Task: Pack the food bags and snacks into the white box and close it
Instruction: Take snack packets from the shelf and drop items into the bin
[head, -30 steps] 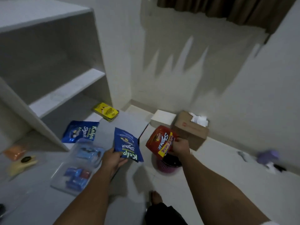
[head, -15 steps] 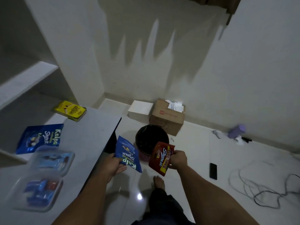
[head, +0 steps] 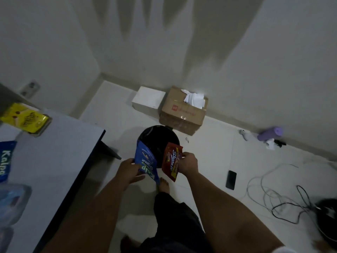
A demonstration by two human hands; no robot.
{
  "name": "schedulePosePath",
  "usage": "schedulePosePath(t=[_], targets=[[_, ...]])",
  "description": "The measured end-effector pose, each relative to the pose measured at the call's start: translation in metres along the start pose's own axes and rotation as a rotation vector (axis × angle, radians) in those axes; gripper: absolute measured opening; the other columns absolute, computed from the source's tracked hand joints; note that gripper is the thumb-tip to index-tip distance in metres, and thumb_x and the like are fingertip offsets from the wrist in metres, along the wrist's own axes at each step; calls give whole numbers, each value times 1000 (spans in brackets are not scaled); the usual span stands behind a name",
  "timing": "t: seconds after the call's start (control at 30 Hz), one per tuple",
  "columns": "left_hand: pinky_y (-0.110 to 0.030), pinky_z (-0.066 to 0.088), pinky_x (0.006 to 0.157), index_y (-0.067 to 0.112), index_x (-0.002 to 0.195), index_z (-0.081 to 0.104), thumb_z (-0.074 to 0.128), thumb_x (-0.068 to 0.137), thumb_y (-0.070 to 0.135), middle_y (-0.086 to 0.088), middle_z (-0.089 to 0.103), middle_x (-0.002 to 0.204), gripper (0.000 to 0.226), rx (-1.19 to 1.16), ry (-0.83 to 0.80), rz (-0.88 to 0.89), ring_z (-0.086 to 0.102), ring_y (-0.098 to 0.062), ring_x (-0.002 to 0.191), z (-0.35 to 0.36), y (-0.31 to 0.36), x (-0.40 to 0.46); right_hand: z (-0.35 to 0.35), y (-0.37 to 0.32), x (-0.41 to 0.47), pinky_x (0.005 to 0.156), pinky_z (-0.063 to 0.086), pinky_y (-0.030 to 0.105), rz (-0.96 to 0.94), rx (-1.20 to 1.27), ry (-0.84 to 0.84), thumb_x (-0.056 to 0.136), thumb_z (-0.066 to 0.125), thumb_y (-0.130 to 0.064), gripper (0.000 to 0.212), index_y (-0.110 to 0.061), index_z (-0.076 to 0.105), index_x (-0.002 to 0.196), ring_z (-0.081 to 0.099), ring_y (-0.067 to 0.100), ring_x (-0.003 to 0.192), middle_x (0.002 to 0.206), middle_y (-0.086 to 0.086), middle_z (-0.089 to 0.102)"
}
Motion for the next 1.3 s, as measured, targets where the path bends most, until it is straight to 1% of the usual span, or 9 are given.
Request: schedulePosePath(t=[0.1,0.23,0.37,0.53,0.73,0.83,1.07,1.17,1.3], targets=[[-38,60,69,7,99,63,55,98,0,-21,70,108,11,3,-4,-22,70,-33,92,32,25,23,-2,-18,41,73,64,42,-8,-55,-41,86,64,-16,16,-9,75,96,74,30,82,92,11,77],[-47,60,84,1,123,59,57,98,2,-24,67,118,26,-31,-9,-51,70,-34,95,64,46,55,0,-48,76,71,55,32,-63,-140,-97,87,60,-13,23,-7,73,105,71,33,91,99,13,74],[-47,58,83,14,148,41,62,96,4,-23,58,132,57,-43,-25,-117,64,-38,110,84,56,74,12,-66,100,81,60,43,-97,-243,-220,83,57,-15,30,-10,71,108,70,38,97,106,15,73],[-49,55,91,16,145,44,71,91,8,-23,61,126,61,-23,14,-142,62,-36,112,76,59,76,15,-76,105,82,59,38,-116,-333,-275,90,58,-11,30,-7,67,119,67,32,92,105,13,67],[-39,58,79,14,142,49,70,91,20,-15,55,138,55,18,120,-102,59,-35,119,24,69,45,30,-115,81,87,47,26,-249,-380,-334,100,58,-23,27,-6,70,117,65,30,107,114,12,69],[-40,57,84,11,142,50,65,92,19,-16,57,137,52,25,216,-33,61,-35,121,-18,82,25,49,-145,67,85,56,36,-355,-446,-347,98,58,-21,21,-8,71,87,62,25,78,82,9,67],[-31,54,80,8,110,65,68,86,24,-8,68,103,29,15,459,96,66,-23,90,-137,77,-38,115,-226,5,78,51,30,-537,-479,-412,93,65,-12,23,-5,70,114,67,30,90,104,19,73],[-31,51,97,12,126,60,75,76,33,-5,63,122,56,-81,528,98,65,-28,110,-188,57,-60,148,-254,-26,86,46,25,-614,-490,-451,93,67,-20,36,-6,68,126,67,29,104,117,16,72],[-45,53,101,15,133,58,68,62,42,-14,64,129,76,-135,588,112,67,-32,111,-258,26,-67,186,-285,-70,92,50,30,-694,-494,-473,92,68,-22,36,-8,68,125,67,31,109,117,15,73]])
Point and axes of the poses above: each hand's wrist, its own x-axis towards the middle knuckle, its own z-axis out of the palm, y = z × x, the point moved 10 cm from there along x, towards the middle knuckle
